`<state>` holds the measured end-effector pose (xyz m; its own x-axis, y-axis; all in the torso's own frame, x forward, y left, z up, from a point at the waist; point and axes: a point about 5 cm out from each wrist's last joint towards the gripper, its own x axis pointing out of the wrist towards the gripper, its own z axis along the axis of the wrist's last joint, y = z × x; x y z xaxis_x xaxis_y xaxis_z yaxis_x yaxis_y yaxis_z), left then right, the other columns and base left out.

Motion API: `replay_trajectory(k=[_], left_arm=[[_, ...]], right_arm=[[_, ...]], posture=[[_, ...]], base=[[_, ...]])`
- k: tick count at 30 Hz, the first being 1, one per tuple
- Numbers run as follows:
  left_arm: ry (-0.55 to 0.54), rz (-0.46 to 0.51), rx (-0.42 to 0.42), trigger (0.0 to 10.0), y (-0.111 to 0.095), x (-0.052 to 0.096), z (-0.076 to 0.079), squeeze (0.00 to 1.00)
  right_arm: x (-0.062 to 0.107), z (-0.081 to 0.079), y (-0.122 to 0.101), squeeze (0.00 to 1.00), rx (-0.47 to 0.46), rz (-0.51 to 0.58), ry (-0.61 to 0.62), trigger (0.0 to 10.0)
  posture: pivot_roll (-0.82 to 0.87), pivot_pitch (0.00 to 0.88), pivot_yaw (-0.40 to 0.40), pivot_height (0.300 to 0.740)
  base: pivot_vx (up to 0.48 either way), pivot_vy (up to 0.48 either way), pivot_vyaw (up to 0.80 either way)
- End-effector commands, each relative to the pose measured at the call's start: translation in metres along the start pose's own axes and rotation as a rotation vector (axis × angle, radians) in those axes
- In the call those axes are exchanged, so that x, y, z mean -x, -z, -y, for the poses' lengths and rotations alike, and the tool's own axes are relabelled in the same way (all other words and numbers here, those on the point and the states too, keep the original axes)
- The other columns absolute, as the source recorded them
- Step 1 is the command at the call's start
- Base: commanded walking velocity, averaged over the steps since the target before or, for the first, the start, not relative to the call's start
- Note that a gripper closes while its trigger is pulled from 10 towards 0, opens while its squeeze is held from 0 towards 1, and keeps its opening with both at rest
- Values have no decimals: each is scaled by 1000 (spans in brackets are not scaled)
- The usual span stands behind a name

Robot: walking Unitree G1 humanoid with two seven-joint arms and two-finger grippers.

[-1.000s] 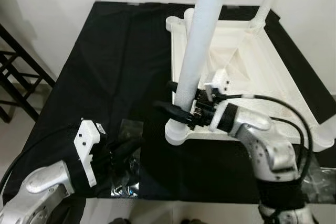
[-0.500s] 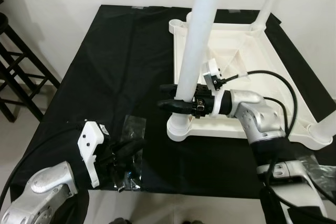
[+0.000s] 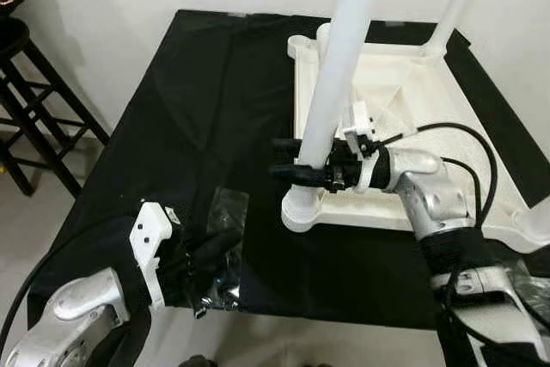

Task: Building children table

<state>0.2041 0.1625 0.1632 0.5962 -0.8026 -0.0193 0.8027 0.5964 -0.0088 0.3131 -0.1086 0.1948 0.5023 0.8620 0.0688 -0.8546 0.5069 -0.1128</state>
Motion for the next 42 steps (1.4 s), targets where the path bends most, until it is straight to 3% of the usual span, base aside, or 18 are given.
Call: replay_trajectory(k=[1,2,3,4,5,6,12,13,14,15,16,20,25,26,31,39,40,42], left_arm=[[11,5,-18,10000,-5,1,0,0],[11,5,-18,10000,-5,1,0,0],[11,5,-18,10000,-5,1,0,0],[12,5,-18,10000,-5,1,-1,0],[12,5,-18,10000,-5,1,-1,0],[16,3,-15,10000,-4,0,-3,0],[20,3,-18,10000,-4,-2,-3,0],[3,8,-23,10000,-4,-2,-3,0],[-6,12,-26,10000,-4,-1,-3,0],[-12,15,-28,10000,-4,-1,-3,0],[-6,13,-25,10000,-4,-2,-4,0],[7,9,-20,10000,-4,-3,-4,0],[9,10,-18,10000,-3,-5,-5,0],[8,10,-19,10000,-3,-5,-5,0],[4,10,-19,10000,-2,-6,-6,0],[7,8,-17,10000,0,-7,-6,0],[8,7,-16,10000,0,-7,-6,0],[8,7,-15,10000,0,-7,-6,0]], right_arm=[[4,-67,58,0,-250,-223,506,0],[4,-67,58,0,-250,-223,506,0],[6,-81,61,0,-312,-232,517,0],[-1,-88,58,0,-193,-265,442,0],[-1,-88,58,0,-193,-265,442,0],[-4,-58,45,0,-117,-197,440,0],[-4,-51,53,0,-114,-215,421,0],[-4,-55,52,0,-113,-228,429,1216],[-4,-57,51,0,-131,-226,443,10000],[-3,-61,48,0,-143,-233,472,10000],[-4,-64,44,1000,-178,-222,443,10000],[-9,-61,35,1000,-234,-175,310,10000],[-12,-37,15,1000,-121,-95,46,10000],[-11,-31,11,35,-108,-82,-23,10000],[-12,0,-2,0,-42,-106,-274,10000],[-22,21,-9,0,-109,-116,-356,10000],[-24,25,-7,0,-126,-119,-368,118],[-26,25,-5,0,-140,-122,-382,0]], posture=[[81,180,-44,740],[81,180,-44,740],[81,180,-44,740],[76,181,-36,740],[76,181,-36,740],[51,162,-36,740],[79,163,-51,740],[75,162,-49,740],[75,162,-49,740],[74,161,-49,740],[71,157,-46,740],[70,154,-41,740],[70,147,-40,740],[72,142,-40,740],[82,133,-36,740],[84,124,-30,740],[89,121,-31,740],[89,121,-31,740]], base=[[0,0,0],[0,0,0],[0,0,0],[0,0,0],[0,0,0],[0,0,0],[0,0,0],[0,0,0],[0,0,0],[0,0,0],[0,0,0],[0,0,0],[0,0,0],[0,0,0],[0,0,0],[0,0,0],[0,0,0],[0,0,0]])
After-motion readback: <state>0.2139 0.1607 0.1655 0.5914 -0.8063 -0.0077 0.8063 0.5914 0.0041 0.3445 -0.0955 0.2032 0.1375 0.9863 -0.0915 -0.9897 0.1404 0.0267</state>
